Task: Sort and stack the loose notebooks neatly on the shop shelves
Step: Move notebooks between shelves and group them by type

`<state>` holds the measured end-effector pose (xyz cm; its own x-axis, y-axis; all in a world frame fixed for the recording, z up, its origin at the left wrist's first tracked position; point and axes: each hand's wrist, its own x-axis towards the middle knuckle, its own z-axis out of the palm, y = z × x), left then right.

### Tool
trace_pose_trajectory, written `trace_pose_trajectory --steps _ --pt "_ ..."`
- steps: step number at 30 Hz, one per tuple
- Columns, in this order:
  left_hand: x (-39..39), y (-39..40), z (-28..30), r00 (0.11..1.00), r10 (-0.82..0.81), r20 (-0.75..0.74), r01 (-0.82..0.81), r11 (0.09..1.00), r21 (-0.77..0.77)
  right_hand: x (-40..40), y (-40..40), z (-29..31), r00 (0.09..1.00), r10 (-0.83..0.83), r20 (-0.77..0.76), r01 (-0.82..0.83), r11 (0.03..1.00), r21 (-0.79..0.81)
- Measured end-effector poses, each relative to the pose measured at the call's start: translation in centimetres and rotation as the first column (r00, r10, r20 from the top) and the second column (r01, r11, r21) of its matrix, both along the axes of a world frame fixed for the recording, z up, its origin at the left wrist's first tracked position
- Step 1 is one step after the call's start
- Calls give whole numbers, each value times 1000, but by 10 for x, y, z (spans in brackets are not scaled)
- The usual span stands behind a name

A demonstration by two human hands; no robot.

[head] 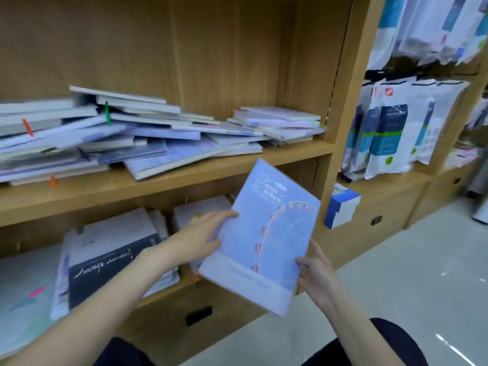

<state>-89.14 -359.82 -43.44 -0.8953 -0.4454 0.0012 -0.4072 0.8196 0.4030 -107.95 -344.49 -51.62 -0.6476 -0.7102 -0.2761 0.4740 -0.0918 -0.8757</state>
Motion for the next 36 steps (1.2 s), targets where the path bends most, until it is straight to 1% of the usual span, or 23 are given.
trace_pose_trajectory --steps 1,2,3,5,7,9,11,14,15,17,19,20,21,22,23,25,26,27,29,30,32,34,36 --pt "0 1 -11 1000 15 -13 -13 986 163 -4 1 -6 1000 4 15 -5 1000 3" --pt "-2 3 -21 999 30 -33 -21 967 252 -8 1 -12 1000 13 20 -14 1000 19" --pt "-5 3 -32 999 42 -34 -32 968 250 -12 1 -18 1000 17 21 -18 999 48" --pt "-11 7 -53 998 41 38 -50 962 269 -17 3 -33 999 20 37 -24 993 117" --pt "-18 5 -72 998 25 50 -41 934 355 -19 7 -49 998 19 60 -30 982 187" --pt "-27 -3 -80 999 43 25 -50 863 502 -21 8 -56 998 19 54 -31 974 226" --pt "-37 -13 -76 998 56 2 -47 814 579 -26 0 -51 1000 3 20 -8 969 246" --pt "-51 -31 -68 993 109 -50 -51 762 646 -45 -28 -31 994 -18 -110 46 966 256" --pt "-56 -41 -70 986 152 -73 -71 766 639 -57 -42 -25 984 -10 -176 58 962 267" --pt "-71 -60 -71 957 261 -127 -120 754 645 -89 -78 -11 931 31 -363 92 944 316" --pt "-95 -73 -71 915 370 -163 -162 704 691 -122 -115 12 847 60 -527 152 924 350" --pt "-108 -79 -74 905 389 -172 -169 699 695 -137 -133 23 799 93 -594 172 911 374" --pt "-120 -84 -78 918 367 -151 -190 740 646 -148 -148 30 744 158 -650 191 881 433" --pt "-131 -89 -88 934 334 -125 -201 783 589 -156 -160 31 679 253 -690 220 826 519" --pt "-139 -92 -95 954 295 -63 -226 836 499 -158 -165 25 608 372 -701 249 749 614" --pt "-151 -96 -116 970 233 63 -240 910 339 -154 -164 -1 496 591 -637 226 620 751" --pt "-156 -97 -125 969 213 127 -239 935 263 -149 -159 -19 443 659 -608 202 587 784" --pt "-160 -95 -128 961 204 185 -241 949 202 -144 -154 -36 390 693 -606 204 577 791" --pt "-166 -95 -131 961 175 213 -212 963 168 -138 -143 -62 271 679 -682 284 621 731" --pt "-169 -97 -129 967 154 203 -193 963 190 -138 -140 -69 235 661 -712 313 643 699" --pt "-175 -101 -126 975 112 190 -157 957 243 -150 -142 -76 227 650 -726 316 655 686" --pt "-180 -102 -121 970 82 229 -137 962 237 -167 -151 -72 216 713 -668 289 607 741" --pt "-181 -102 -119 962 99 255 -141 979 149 -181 -162 -64 186 764 -618 299 555 776"
